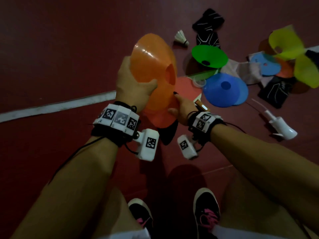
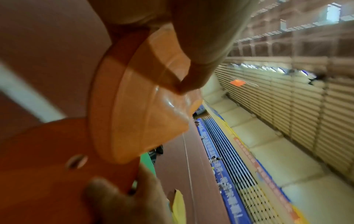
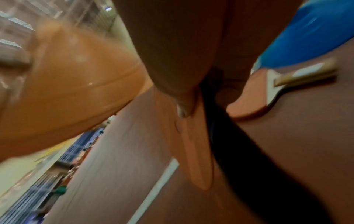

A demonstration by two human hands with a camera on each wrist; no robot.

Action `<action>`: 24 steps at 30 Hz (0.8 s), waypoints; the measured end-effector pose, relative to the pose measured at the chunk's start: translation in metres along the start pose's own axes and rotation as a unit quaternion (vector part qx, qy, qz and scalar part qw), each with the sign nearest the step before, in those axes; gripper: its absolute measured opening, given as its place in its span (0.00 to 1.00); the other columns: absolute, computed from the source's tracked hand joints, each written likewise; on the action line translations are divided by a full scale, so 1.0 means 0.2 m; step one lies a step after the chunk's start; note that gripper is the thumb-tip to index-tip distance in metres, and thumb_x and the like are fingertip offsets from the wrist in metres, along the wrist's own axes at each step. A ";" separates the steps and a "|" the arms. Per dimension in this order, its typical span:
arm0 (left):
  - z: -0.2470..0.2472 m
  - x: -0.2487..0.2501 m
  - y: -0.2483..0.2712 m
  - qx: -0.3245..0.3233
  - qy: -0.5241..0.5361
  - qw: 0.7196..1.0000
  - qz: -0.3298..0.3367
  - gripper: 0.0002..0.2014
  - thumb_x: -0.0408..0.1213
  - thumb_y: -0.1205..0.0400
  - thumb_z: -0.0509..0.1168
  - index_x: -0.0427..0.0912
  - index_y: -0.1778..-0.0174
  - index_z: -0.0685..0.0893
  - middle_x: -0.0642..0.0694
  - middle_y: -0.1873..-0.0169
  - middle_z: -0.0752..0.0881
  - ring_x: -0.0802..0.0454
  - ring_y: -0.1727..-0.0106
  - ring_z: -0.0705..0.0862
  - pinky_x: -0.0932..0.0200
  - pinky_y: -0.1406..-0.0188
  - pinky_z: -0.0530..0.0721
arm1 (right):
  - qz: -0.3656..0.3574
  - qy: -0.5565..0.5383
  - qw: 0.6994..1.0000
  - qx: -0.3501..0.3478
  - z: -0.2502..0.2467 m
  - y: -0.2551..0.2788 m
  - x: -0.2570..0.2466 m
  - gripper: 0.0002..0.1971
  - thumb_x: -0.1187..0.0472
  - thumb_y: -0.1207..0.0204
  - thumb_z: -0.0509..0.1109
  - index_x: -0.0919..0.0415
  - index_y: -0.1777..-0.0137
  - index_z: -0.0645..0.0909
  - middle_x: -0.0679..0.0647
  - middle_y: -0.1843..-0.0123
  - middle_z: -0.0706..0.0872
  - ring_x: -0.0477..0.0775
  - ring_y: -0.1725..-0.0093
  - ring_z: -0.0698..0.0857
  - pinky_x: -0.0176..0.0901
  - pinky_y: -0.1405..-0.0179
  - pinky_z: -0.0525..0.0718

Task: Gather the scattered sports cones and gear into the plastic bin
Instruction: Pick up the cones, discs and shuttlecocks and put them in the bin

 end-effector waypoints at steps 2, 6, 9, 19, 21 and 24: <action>-0.05 0.08 0.07 0.033 0.037 0.998 -0.035 0.25 0.33 0.29 0.77 0.47 0.40 0.75 0.62 0.55 0.79 0.77 0.61 0.81 0.82 0.68 0.76 | 0.022 0.003 1.000 0.011 -0.17 0.09 -0.04 0.29 0.57 0.21 0.72 0.55 0.21 0.68 0.57 0.28 0.80 0.61 0.30 0.79 0.47 0.32 0.74; -0.19 0.49 0.12 0.005 0.006 0.998 -0.055 0.26 0.33 0.30 0.78 0.48 0.40 0.74 0.62 0.55 0.79 0.69 0.58 0.80 0.82 0.66 0.76 | 0.033 0.035 0.999 0.018 -0.58 0.35 -0.22 0.22 0.55 0.23 0.73 0.53 0.29 0.76 0.56 0.36 0.85 0.61 0.39 0.84 0.46 0.44 0.80; -0.39 1.00 0.13 -0.013 -0.032 0.998 -0.059 0.29 0.34 0.31 0.77 0.46 0.35 0.74 0.54 0.50 0.81 0.56 0.53 0.82 0.62 0.53 0.82 | 0.063 0.059 0.996 0.024 -1.02 0.65 -0.47 0.17 0.53 0.19 0.67 0.56 0.33 0.74 0.61 0.42 0.85 0.66 0.44 0.83 0.48 0.52 0.79; -0.78 2.62 0.39 -0.145 -0.099 0.984 0.009 0.26 0.39 0.29 0.79 0.41 0.37 0.77 0.46 0.46 0.83 0.44 0.45 0.83 0.55 0.49 0.78 | 0.096 -0.003 0.981 0.167 -2.45 1.88 -1.16 0.15 0.53 0.17 0.63 0.57 0.33 0.76 0.63 0.44 0.85 0.66 0.45 0.83 0.46 0.53 0.74; -0.75 2.84 0.45 -0.174 -0.102 0.979 0.041 0.28 0.40 0.28 0.78 0.40 0.35 0.76 0.42 0.41 0.83 0.41 0.41 0.82 0.55 0.48 0.77 | 0.110 -0.013 0.972 0.208 -2.61 2.10 -1.21 0.18 0.52 0.18 0.64 0.54 0.30 0.76 0.62 0.41 0.86 0.66 0.42 0.84 0.46 0.47 0.77; -0.68 3.16 0.59 -0.229 -0.103 0.963 0.095 0.34 0.42 0.27 0.77 0.42 0.27 0.72 0.40 0.33 0.79 0.38 0.33 0.79 0.51 0.41 0.76 | 0.149 -0.032 0.952 0.266 -2.79 2.46 -1.24 0.19 0.52 0.18 0.64 0.52 0.28 0.75 0.61 0.37 0.85 0.66 0.38 0.83 0.46 0.42 0.77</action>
Point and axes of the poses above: each hand's wrist, its own y-axis away from the middle knuckle, its own z-axis out of the palm, x = y × z, the point moved 1 cm from there along -y, towards the middle knuckle
